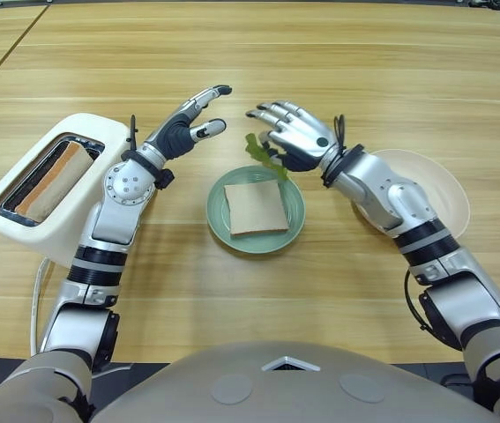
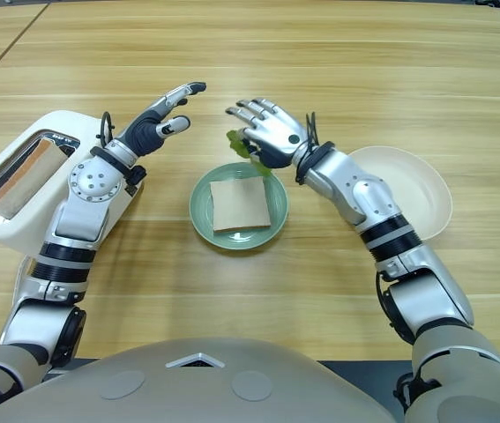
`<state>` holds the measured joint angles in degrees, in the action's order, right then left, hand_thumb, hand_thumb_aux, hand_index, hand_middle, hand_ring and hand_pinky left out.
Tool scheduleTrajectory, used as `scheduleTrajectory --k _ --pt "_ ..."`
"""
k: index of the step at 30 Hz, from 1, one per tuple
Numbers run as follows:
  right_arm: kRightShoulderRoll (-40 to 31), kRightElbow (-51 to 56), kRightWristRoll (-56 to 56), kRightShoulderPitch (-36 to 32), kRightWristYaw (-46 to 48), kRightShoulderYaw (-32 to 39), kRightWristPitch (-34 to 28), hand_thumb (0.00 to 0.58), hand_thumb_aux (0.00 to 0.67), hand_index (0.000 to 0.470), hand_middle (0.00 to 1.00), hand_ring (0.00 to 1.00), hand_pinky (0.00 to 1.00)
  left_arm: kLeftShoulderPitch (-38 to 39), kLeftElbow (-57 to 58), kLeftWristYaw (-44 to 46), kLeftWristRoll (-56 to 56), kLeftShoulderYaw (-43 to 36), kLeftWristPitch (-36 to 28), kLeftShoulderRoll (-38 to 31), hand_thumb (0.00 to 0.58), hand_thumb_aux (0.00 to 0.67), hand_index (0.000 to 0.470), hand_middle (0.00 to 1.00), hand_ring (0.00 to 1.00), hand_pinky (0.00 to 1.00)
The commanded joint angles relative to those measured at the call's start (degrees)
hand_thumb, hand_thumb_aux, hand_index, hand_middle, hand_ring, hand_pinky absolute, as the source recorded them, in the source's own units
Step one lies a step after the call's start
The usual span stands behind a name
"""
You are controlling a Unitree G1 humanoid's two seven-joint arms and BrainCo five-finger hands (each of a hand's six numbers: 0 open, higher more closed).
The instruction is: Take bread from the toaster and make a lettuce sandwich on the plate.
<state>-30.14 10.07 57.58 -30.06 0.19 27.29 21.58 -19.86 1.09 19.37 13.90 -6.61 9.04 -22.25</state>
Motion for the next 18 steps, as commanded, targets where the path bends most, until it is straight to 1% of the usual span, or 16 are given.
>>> scheduleTrajectory --k 1,4,7,13,18 --pt "1.6 -2.4 1.5 2.8 2.2 4.3 0.9 0.58 0.67 0.47 0.0 0.0 0.0 -0.3 0.1 -0.2 -0.5 0.5 -0.8 -0.1 0.0 0.0 0.0 0.0 0.0 0.0" --pt "1.2 -4.8 2.1 5.2 4.4 6.3 1.3 0.58 0.67 0.47 0.0 0.0 0.0 -0.5 0.3 -0.4 -0.6 0.6 -0.8 0.1 0.0 0.0 0.0 0.0 0.0 0.0" --pt "0.6 -4.4 3.4 6.9 3.4 7.1 1.0 0.58 0.67 0.47 0.0 0.0 0.0 -0.7 0.6 -0.4 -0.5 0.5 -0.9 0.1 0.0 0.0 0.0 0.0 0.0 0.0" --pt "-1.3 -9.5 1.7 11.1 4.6 5.3 1.8 0.58 0.67 0.47 0.0 0.0 0.0 -1.3 2.4 -0.7 -0.2 0.3 -0.5 0.2 0.0 0.0 0.0 0.0 0.0 0.0" --pt "-1.2 -9.3 1.8 12.3 5.1 6.2 2.4 0.58 0.67 0.47 0.0 0.0 0.0 -1.6 3.1 -0.6 -0.4 0.5 -0.3 -0.1 0.0 0.0 0.0 0.0 0.0 0.0"
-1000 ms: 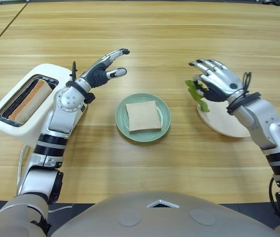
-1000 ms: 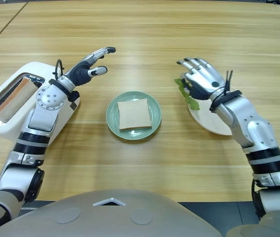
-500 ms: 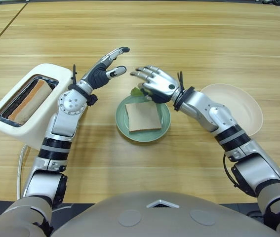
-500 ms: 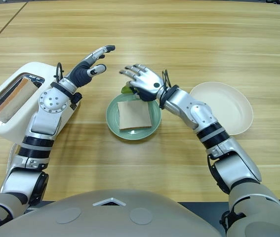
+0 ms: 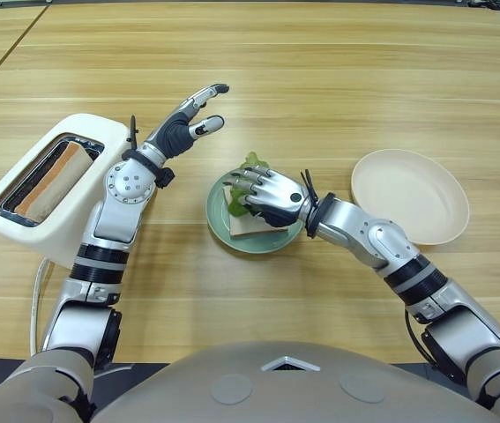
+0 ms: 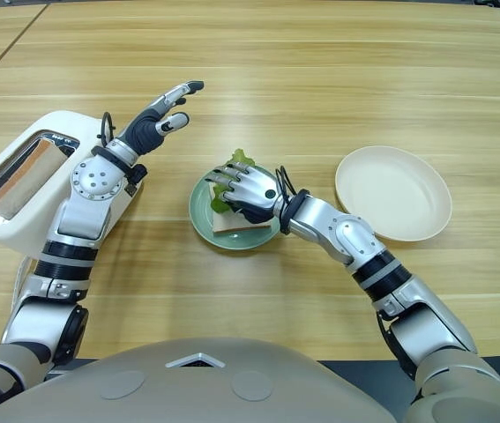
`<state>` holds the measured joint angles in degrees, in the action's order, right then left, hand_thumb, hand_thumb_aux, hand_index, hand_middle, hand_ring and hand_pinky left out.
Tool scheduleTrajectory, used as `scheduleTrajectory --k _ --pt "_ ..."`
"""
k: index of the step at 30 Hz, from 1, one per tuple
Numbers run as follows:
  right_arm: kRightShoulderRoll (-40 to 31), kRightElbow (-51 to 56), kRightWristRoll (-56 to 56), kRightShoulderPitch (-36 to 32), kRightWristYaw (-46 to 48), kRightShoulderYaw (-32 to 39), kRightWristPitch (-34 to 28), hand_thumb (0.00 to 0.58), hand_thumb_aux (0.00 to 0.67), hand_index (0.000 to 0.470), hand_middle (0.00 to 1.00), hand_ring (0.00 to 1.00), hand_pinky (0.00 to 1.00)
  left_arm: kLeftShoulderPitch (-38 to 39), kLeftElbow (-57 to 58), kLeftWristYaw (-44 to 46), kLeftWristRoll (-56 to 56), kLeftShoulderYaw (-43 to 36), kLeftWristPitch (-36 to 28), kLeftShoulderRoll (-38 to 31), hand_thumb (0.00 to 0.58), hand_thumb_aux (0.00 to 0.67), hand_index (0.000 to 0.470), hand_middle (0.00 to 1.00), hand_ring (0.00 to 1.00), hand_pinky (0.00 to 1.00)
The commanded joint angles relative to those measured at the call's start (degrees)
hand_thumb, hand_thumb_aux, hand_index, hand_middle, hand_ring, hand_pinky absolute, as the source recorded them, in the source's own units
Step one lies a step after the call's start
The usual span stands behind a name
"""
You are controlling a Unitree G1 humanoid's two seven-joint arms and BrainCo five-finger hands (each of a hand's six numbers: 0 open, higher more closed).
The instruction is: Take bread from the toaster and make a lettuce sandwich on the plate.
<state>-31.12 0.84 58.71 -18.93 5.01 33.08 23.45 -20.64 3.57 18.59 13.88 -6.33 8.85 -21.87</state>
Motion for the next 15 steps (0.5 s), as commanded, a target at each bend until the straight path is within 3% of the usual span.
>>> scheduleTrajectory --k 1,15 --pt "0.1 -0.1 0.8 1.3 0.0 0.6 0.5 0.58 0.67 0.47 0.0 0.0 0.0 -0.9 0.7 0.2 -0.4 0.3 -0.1 -0.6 0.0 0.0 0.0 0.0 0.0 0.0" --pt "-2.6 -12.8 -2.8 4.8 9.3 -4.2 -0.8 0.58 0.67 0.47 0.0 0.0 0.0 -1.6 3.2 0.1 -0.2 0.4 0.9 -1.1 0.0 0.0 0.0 0.0 0.0 0.0"
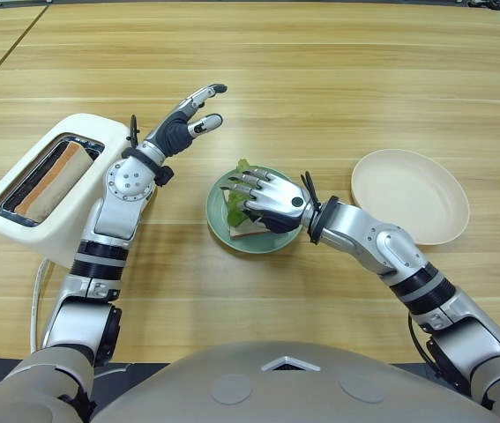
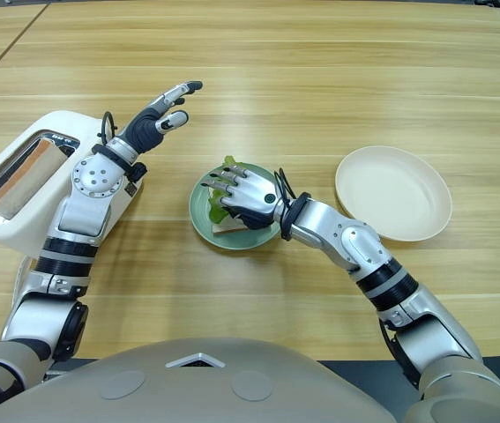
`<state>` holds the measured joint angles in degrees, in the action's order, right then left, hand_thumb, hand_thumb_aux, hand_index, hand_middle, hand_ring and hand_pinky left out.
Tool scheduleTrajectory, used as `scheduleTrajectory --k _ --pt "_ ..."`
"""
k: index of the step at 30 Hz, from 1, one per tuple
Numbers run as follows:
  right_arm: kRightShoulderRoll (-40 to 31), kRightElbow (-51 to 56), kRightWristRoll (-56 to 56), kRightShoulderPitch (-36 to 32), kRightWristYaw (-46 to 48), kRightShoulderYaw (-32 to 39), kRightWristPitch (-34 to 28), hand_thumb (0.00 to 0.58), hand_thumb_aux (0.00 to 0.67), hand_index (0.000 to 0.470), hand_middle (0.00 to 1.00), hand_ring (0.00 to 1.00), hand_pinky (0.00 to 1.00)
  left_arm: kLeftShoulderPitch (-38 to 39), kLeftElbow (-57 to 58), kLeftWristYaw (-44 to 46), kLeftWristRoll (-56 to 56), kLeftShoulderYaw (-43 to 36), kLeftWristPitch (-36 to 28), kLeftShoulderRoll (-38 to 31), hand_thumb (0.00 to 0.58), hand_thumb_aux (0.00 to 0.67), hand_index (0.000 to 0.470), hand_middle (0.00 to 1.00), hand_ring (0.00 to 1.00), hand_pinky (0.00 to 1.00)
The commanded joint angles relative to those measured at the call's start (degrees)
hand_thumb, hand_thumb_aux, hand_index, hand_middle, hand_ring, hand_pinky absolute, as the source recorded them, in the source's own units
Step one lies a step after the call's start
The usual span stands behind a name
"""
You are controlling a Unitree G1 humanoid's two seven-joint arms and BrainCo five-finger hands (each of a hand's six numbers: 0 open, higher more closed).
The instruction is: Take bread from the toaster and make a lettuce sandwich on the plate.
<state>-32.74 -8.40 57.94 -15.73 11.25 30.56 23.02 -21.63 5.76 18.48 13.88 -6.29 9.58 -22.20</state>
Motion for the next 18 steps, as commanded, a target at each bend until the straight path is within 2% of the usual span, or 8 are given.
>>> scheduleTrajectory --k 1,4,5,6,9,10,11,18 --pt "-1.2 -3.8 -2.2 1.9 3.9 -1.8 -0.5 0.58 0.67 0.47 0.0 0.0 0.0 -0.6 1.2 0.1 -0.3 0.4 0.2 -0.8 0.0 0.0 0.0 0.0 0.0 0.0" --pt "-1.4 -3.0 -2.3 2.5 5.7 -1.8 -0.5 0.58 0.67 0.47 0.0 0.0 0.0 -0.6 1.5 0.1 -0.3 0.4 0.4 -0.9 0.0 0.0 0.0 0.0 0.0 0.0" --pt "-1.4 -2.1 -1.9 2.7 5.7 -1.6 -0.4 0.575 0.61 0.428 0.0 0.0 0.0 -0.6 1.5 0.1 -0.3 0.4 0.4 -0.9 0.0 0.0 0.0 0.0 0.0 0.0" --pt "-1.2 -1.5 -1.6 3.0 5.9 -1.3 -0.4 0.573 0.596 0.418 0.0 0.0 0.0 -0.6 1.4 0.2 -0.3 0.5 0.5 -1.0 0.0 0.0 0.0 0.0 0.0 0.0" --pt "-1.0 -1.2 -1.6 3.7 6.1 -1.3 -0.2 0.487 0.402 0.282 0.0 0.0 0.0 -0.7 1.2 0.3 -0.5 0.8 0.4 -1.4 0.0 0.0 0.0 0.0 0.0 0.0" --pt "-1.1 -1.1 -1.8 3.8 6.0 -1.5 -0.1 0.395 0.292 0.205 0.0 0.0 0.0 -0.8 1.2 0.4 -0.5 1.0 0.5 -1.5 0.0 0.0 0.0 0.0 0.0 0.0" --pt "-1.4 -1.0 -1.8 3.9 6.0 -1.8 0.0 0.0 0.0 0.0 0.0 0.0 0.0 -0.8 1.3 0.3 -0.5 1.1 0.5 -1.6 0.0 0.0 0.0 0.0 0.0 0.0" --pt "-3.8 -7.7 -7.0 3.0 6.4 -10.8 -1.4 0.0 0.0 0.0 0.0 0.0 0.0 -0.5 -6.3 0.2 2.7 3.8 -0.1 -7.0 0.0 0.0 0.0 0.0 0.0 0.0"
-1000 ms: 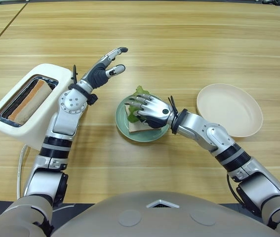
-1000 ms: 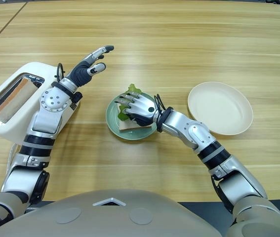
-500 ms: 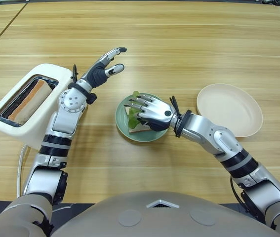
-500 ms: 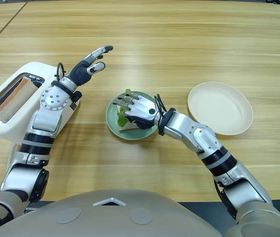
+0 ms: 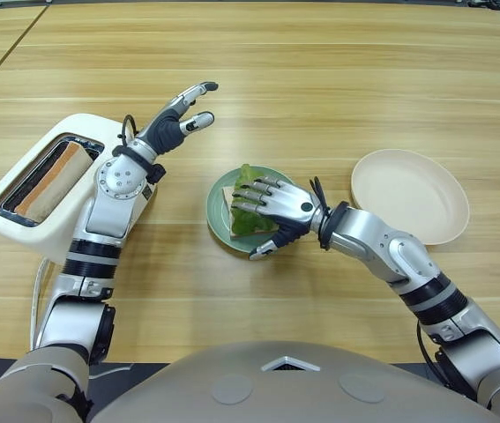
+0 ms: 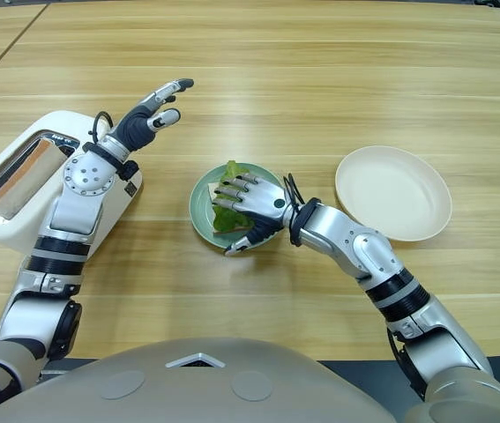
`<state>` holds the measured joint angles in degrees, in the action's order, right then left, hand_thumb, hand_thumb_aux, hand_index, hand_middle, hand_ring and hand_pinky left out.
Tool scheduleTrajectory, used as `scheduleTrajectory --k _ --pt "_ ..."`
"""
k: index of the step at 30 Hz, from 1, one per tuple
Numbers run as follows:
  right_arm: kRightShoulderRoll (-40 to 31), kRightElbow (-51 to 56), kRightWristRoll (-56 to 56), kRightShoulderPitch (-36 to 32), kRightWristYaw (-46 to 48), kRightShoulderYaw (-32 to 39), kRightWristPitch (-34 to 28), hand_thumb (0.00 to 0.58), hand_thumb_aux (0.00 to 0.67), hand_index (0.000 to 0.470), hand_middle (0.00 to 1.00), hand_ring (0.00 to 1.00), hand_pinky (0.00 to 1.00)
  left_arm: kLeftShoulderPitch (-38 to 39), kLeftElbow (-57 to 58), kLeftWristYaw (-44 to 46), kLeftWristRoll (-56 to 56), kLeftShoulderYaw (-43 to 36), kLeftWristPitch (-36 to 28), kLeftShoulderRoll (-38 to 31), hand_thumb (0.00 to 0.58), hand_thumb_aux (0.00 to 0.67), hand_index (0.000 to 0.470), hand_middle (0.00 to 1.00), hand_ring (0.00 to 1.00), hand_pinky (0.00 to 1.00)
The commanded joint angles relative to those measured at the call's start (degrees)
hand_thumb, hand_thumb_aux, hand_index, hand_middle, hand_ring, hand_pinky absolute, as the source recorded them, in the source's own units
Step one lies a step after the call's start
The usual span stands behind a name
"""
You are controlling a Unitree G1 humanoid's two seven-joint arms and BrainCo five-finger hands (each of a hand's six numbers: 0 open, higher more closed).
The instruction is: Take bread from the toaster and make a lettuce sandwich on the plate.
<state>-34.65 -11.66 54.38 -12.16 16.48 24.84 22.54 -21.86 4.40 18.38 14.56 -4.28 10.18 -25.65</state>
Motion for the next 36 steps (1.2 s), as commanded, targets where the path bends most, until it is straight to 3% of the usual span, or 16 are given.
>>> scheduleTrajectory --k 1,6,9,16,19,23,36 --pt "-2.6 -5.8 -4.3 -0.6 1.6 -6.8 -1.2 0.0 0.0 0.0 0.0 0.0 0.0 -0.1 -6.7 0.4 2.9 2.3 -0.9 -4.8 0.0 0.0 0.0 0.0 0.0 0.0" --pt "-5.6 -11.9 -10.7 -0.4 2.5 -17.1 -2.9 0.0 0.0 0.0 0.0 0.0 0.0 1.8 -18.4 1.6 11.7 6.8 -1.8 -14.1 0.0 0.0 0.0 0.0 0.0 0.0" --pt "-6.1 -12.3 -12.4 0.8 1.2 -22.0 -4.1 0.0 0.0 0.0 0.0 0.0 0.0 4.1 -25.5 6.7 13.9 11.5 -3.2 -21.3 0.0 0.0 0.0 0.0 0.0 0.0" --pt "-4.9 -8.7 -9.3 4.3 -1.0 -21.4 -4.6 0.0 0.0 0.0 0.0 0.0 0.0 15.1 -28.6 21.3 13.0 29.1 -2.3 -36.8 0.0 0.0 0.0 0.0 0.0 0.0" --pt "-5.0 -7.1 -9.1 4.5 -1.7 -21.3 -4.4 0.0 0.0 0.0 0.0 0.0 0.0 23.3 -29.2 26.7 13.1 37.6 -0.2 -37.8 0.0 0.0 0.0 0.0 0.0 0.0" --pt "-6.3 -3.7 -9.0 6.2 -4.3 -22.5 -3.5 0.0 0.0 0.0 0.0 0.0 0.0 30.1 -28.4 30.3 14.8 39.9 1.5 -38.1 0.0 0.0 0.0 0.0 0.0 0.0" --pt "-8.9 -3.4 -10.3 9.9 -8.3 -26.5 -0.7 0.0 0.0 0.0 0.0 0.0 0.0 32.7 -22.9 28.3 21.8 35.0 -1.7 -38.2 0.0 0.0 0.0 0.0 0.0 0.0"
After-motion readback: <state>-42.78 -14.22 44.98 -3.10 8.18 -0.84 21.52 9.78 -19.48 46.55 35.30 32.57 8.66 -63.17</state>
